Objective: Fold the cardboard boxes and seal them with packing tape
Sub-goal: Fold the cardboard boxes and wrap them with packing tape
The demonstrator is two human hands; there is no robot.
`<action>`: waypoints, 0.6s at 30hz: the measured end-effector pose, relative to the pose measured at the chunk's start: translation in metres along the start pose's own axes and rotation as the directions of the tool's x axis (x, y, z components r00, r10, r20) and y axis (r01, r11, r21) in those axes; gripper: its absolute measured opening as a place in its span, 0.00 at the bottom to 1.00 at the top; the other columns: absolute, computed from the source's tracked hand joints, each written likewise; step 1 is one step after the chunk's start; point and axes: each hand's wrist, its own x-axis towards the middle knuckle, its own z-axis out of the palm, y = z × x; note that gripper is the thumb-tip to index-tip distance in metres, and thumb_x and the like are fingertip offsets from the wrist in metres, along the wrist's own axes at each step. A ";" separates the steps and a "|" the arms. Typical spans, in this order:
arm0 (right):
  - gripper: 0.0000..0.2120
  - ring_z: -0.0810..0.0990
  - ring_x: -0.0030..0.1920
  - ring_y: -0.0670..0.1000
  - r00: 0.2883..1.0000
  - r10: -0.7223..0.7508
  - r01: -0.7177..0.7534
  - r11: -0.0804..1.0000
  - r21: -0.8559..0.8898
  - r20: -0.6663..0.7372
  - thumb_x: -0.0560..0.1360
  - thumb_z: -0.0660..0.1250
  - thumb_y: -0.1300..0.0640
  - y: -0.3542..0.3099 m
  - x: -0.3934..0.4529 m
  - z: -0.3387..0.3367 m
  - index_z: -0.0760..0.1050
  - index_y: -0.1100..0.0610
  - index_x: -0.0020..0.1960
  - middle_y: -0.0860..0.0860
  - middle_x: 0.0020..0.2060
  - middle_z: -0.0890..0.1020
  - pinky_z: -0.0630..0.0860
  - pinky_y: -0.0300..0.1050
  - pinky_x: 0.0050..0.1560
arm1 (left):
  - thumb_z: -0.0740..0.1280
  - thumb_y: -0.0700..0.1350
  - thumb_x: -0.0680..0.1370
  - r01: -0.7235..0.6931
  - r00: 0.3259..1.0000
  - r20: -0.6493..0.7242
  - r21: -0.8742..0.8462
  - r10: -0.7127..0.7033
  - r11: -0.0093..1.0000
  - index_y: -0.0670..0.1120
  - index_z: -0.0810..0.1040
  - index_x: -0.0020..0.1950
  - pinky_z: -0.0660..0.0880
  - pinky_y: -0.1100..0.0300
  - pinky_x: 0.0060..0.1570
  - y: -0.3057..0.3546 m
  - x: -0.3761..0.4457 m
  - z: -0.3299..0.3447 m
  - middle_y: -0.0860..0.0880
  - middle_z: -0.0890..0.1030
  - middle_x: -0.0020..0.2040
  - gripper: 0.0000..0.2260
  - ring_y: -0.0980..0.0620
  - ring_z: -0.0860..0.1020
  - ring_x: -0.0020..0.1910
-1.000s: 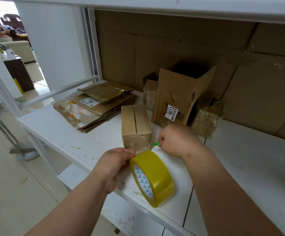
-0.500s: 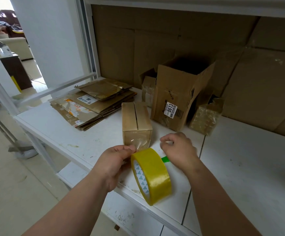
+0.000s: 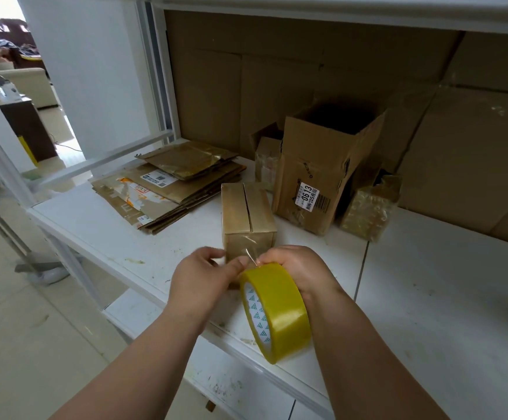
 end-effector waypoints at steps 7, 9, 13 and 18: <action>0.04 0.76 0.35 0.55 1.000 -0.006 0.007 0.998 0.055 -0.029 0.70 0.72 0.64 0.008 0.001 0.000 0.82 0.61 0.36 0.59 0.33 0.79 0.72 0.47 0.40 | 0.69 0.55 0.77 -0.622 0.754 0.025 0.350 0.656 0.701 0.52 0.76 0.69 0.70 0.53 0.61 0.028 0.032 -0.011 0.47 0.74 0.66 0.21 0.48 0.72 0.65; 0.03 0.76 0.33 0.54 1.000 -0.009 0.011 0.998 0.060 -0.029 0.71 0.71 0.64 0.007 0.000 0.000 0.82 0.61 0.38 0.58 0.33 0.78 0.71 0.44 0.37 | 0.68 0.56 0.78 -0.674 0.725 0.274 0.474 0.632 0.567 0.54 0.73 0.73 0.67 0.48 0.69 0.040 0.045 -0.006 0.47 0.70 0.74 0.23 0.46 0.66 0.73; 0.05 0.75 0.29 0.50 0.999 -0.018 0.021 0.995 0.093 -0.035 0.72 0.71 0.64 0.011 -0.003 -0.003 0.81 0.66 0.43 0.56 0.31 0.78 0.69 0.34 0.27 | 0.66 0.59 0.78 -0.657 0.745 0.418 0.594 0.520 0.463 0.59 0.71 0.73 0.66 0.48 0.71 0.034 0.063 -0.003 0.53 0.67 0.76 0.23 0.49 0.63 0.75; 0.03 0.78 0.39 0.56 0.999 -0.021 0.027 0.980 0.199 -0.029 0.73 0.70 0.65 0.016 -0.006 -0.004 0.80 0.64 0.41 0.61 0.38 0.81 0.77 0.48 0.43 | 0.69 0.59 0.76 -0.675 0.720 0.363 0.565 0.591 0.474 0.59 0.75 0.70 0.69 0.43 0.67 0.027 0.064 -0.003 0.53 0.72 0.73 0.22 0.46 0.67 0.71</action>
